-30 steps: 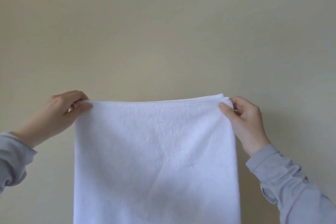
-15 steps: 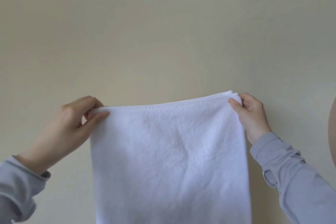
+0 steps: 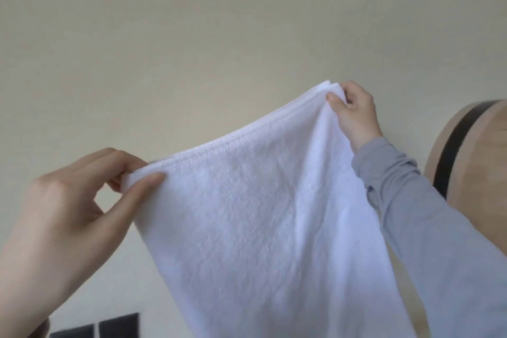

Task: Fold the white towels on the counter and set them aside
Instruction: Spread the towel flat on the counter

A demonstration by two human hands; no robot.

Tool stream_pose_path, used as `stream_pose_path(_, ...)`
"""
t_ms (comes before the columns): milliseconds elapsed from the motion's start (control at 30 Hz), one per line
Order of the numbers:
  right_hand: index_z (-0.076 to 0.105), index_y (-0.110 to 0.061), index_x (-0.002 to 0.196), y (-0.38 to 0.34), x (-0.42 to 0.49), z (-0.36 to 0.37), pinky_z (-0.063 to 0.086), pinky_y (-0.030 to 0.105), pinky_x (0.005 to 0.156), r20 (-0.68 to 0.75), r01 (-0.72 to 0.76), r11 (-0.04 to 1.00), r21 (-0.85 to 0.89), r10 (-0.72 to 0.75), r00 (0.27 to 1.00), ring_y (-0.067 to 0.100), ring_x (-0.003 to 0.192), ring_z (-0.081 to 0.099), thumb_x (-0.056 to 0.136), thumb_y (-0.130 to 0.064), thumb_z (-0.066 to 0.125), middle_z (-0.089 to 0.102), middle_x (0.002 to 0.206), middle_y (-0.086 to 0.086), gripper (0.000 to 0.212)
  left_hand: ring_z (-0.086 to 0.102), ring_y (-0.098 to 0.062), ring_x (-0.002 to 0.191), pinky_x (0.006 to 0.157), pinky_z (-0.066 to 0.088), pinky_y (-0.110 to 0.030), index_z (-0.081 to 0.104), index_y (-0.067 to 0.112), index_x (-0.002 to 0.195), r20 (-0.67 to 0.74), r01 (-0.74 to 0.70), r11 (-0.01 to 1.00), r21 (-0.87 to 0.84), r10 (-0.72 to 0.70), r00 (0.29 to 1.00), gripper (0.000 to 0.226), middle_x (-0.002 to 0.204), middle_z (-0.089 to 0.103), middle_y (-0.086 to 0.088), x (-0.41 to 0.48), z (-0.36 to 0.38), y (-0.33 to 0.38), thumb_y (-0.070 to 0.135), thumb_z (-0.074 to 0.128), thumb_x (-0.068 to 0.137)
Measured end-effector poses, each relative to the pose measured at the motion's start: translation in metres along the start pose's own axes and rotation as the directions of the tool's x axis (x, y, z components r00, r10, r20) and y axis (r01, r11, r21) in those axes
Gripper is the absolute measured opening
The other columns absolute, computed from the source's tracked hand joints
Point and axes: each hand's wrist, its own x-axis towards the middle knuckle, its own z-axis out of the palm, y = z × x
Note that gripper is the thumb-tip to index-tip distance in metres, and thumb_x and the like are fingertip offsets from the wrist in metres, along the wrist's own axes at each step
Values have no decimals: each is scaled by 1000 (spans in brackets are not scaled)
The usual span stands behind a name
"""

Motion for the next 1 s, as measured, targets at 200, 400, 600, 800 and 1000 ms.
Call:
stream_pose_path(200,49,-18,75,45,-45,53,30,28,65,245,-78,996,50,63,968,15,73,39,88,-9,55,43,74,6,17,58,-4,69,50,35,-5,58,26,68,58,178,983,-41,-176,983,21,73,60,8,-72,4,13,38,61,85)
stream_pose_path(400,46,-25,65,118,-173,147,27,25,59,418,-311,950,29,271,867,8,65,34,86,-10,56,39,66,-7,28,53,-3,64,59,35,-7,52,27,65,115,410,911,45,-413,904,22,62,50,14,-183,5,-5,32,62,84)
stream_pose_path(600,48,-14,69,145,-325,256,29,27,59,595,-462,886,-30,388,704,9,63,34,86,1,55,40,66,1,24,52,-4,63,58,37,-9,55,27,65,123,685,706,182,-707,696,21,62,52,13,-314,-17,-39,40,59,81)
stream_pose_path(800,51,-9,77,113,-433,365,31,15,54,752,-476,871,-122,394,528,14,73,40,84,-6,59,47,74,9,11,51,-20,57,60,40,-27,57,13,61,22,844,374,385,-918,397,26,56,54,-1,-402,-65,-94,22,70,82)
stream_pose_path(1000,47,-12,72,88,-516,456,28,26,62,878,-390,876,-284,401,261,17,73,39,83,-14,55,47,74,7,14,55,-26,70,67,35,-26,65,11,70,-4,918,26,395,-1000,30,18,66,63,-6,-479,-95,-127,22,66,84)
